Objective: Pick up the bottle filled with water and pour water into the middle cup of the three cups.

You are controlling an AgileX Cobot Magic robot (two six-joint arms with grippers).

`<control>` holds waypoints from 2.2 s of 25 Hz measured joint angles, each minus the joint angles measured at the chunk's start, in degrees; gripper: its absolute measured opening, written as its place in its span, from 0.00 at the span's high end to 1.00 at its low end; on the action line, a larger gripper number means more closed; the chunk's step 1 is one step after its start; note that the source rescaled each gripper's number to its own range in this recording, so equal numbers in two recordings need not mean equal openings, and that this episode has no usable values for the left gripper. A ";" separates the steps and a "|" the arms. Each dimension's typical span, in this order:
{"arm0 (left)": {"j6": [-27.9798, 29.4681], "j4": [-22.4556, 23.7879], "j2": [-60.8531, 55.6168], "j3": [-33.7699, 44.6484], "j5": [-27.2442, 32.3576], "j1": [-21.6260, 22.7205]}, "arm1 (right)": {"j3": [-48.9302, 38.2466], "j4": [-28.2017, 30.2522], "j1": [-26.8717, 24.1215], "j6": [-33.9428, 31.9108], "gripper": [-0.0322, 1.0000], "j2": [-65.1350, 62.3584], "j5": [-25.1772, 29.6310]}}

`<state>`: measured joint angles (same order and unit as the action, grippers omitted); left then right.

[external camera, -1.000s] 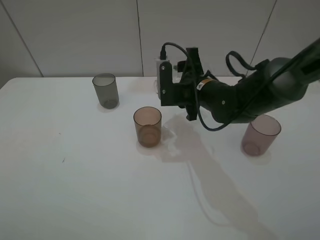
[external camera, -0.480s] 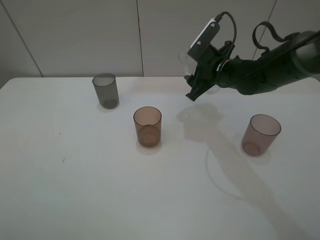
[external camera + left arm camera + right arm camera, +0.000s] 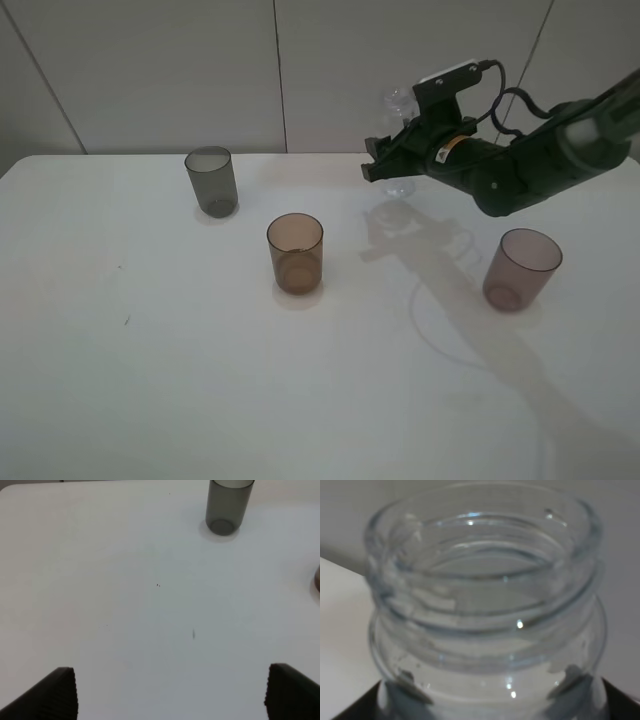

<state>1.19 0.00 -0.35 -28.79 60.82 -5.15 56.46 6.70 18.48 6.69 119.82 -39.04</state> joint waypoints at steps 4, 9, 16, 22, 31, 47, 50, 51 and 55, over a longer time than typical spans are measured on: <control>0.00 0.00 0.00 0.00 0.00 0.00 | 0.03 0.30 0.00 -0.12 0.95 2.95 -2.15; 0.00 0.00 0.00 0.00 0.00 0.00 | 0.03 0.42 0.00 -0.18 0.95 4.92 -2.66; 0.00 0.00 0.00 0.00 0.00 0.00 | 0.07 0.39 0.00 -1.11 0.78 5.57 -2.72; 0.00 0.00 0.00 0.00 0.00 0.00 | 0.07 0.33 0.00 -1.15 0.06 4.78 -3.07; 0.00 0.00 0.00 0.00 0.00 0.00 | -0.03 -0.11 0.00 -0.11 0.00 -6.47 0.90; 0.00 0.00 0.00 0.00 0.00 0.00 | 0.02 -12.98 -14.43 -6.28 0.00 -37.41 65.42; 0.00 0.00 0.00 0.00 0.00 0.00 | 0.02 -7.99 -18.45 -8.52 0.00 -44.80 77.43; 0.00 0.00 0.00 0.00 0.00 0.00 | 0.02 -6.70 -19.39 -8.72 0.00 -47.64 80.93; 0.00 0.00 0.00 0.00 0.00 0.00 | 0.02 -5.68 -20.01 -7.76 0.00 -59.46 89.35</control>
<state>1.19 0.00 -0.35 -28.79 60.82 -5.15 56.49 1.01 -1.52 -1.07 60.36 50.32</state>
